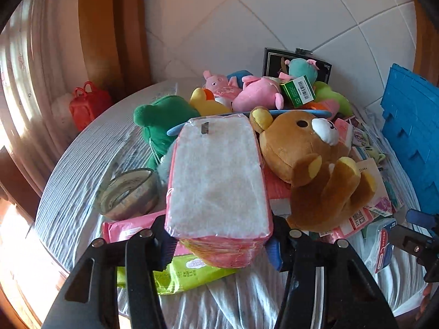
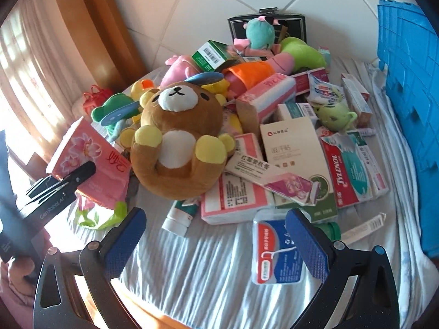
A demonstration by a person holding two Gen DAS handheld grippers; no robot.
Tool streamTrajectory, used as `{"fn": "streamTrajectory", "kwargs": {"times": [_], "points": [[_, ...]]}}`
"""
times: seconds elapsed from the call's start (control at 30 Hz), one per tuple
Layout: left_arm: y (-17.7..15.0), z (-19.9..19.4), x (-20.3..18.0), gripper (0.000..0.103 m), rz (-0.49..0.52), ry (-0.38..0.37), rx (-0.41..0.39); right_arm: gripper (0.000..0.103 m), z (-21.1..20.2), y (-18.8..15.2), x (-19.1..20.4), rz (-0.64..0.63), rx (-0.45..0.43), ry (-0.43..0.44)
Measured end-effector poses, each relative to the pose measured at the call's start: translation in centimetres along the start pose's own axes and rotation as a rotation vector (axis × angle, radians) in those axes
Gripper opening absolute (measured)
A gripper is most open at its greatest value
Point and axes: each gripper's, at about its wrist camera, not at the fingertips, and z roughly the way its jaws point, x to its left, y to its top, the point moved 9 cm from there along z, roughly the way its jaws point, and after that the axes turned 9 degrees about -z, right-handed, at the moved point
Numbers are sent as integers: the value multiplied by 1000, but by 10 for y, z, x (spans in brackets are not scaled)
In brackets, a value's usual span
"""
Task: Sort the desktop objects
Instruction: 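Grasp a pink tissue pack with the left tool while the right tool grasps a floss box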
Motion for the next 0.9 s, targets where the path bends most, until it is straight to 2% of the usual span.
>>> {"fn": "streamTrajectory", "kwargs": {"times": [0.17, 0.23, 0.3, 0.37, 0.43, 0.6, 0.67, 0.7, 0.77, 0.9], "points": [[-16, 1, 5, 52, 8, 0, 30, 102, 3, -15, -16, 36, 31, -9], [-25, 2, 1, 52, 27, -7, 39, 91, 3, -30, -32, 50, 61, -55], [-31, 2, -5, 52, 51, -22, 43, 89, 5, -47, -50, 55, 103, -120], [-34, 3, -12, 52, 71, -29, 42, 84, 10, -61, -60, 65, 142, -138], [-35, 5, -18, 52, 81, -41, 54, 84, 15, -69, -67, 72, 165, -150], [-35, 6, -24, 52, 93, -37, 60, 83, 34, -72, -70, 70, 183, -158], [-35, 4, -24, 52, 93, -34, 58, 75, 38, -68, -69, 43, 182, -192], [-34, 2, -24, 52, 90, -31, 54, 61, 37, -65, -67, 27, 173, -196], [-29, -4, -23, 52, 81, -31, 38, 60, 32, -59, -63, 8, 159, -209], [-12, -25, -24, 52, 76, -32, -28, 60, 12, -48, -52, 11, 111, -170]]}}
